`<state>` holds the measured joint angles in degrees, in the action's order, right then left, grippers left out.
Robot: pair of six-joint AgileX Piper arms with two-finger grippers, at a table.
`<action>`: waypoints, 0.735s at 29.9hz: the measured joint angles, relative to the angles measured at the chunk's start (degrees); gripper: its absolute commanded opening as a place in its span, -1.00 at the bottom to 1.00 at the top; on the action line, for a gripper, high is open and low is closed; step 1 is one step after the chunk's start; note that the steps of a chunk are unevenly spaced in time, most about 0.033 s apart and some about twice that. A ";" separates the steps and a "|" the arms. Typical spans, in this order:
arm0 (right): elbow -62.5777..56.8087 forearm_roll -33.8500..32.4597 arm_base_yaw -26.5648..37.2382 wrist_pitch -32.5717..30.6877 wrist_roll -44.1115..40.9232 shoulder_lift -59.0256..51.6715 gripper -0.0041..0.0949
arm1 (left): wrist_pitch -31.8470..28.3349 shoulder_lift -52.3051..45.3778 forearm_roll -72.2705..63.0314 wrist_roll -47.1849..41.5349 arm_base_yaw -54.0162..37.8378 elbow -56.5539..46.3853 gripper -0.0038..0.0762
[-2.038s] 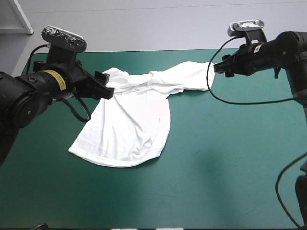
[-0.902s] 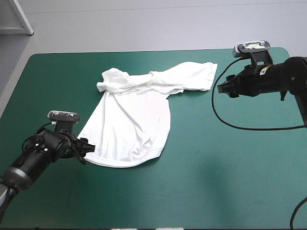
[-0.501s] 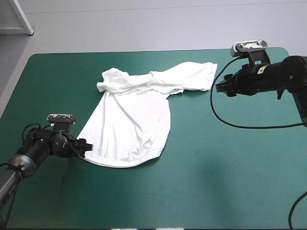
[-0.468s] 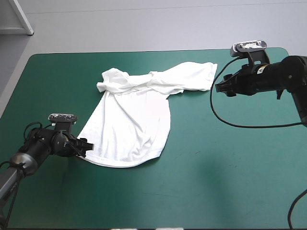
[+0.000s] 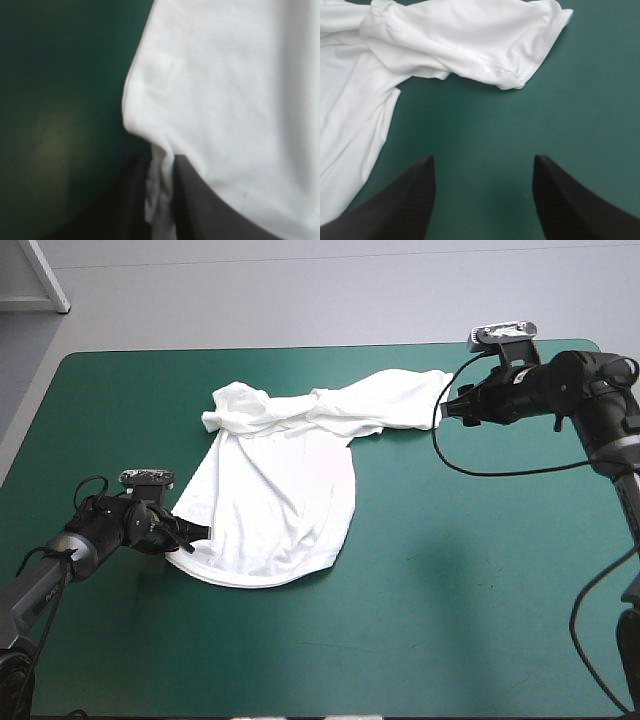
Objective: Fold the cloth
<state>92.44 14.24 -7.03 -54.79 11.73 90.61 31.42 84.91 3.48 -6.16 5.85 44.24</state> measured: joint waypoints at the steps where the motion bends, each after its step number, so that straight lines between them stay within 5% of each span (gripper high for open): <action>1: 0.00 0.00 0.00 1.23 0.00 1.06 0.13 | -0.12 0.03 -0.28 0.49 0.05 0.00 -0.84; 10: 0.07 0.10 0.00 13.27 0.00 14.53 0.12 | -0.34 0.07 -1.07 2.47 0.05 0.00 -0.84; 22: 12.48 3.13 0.00 17.09 0.59 32.95 0.12 | 0.06 0.07 -1.44 2.47 0.05 0.07 -0.85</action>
<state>104.92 17.37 -7.03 -37.70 12.32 123.56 31.48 84.98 2.04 -3.68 5.91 44.31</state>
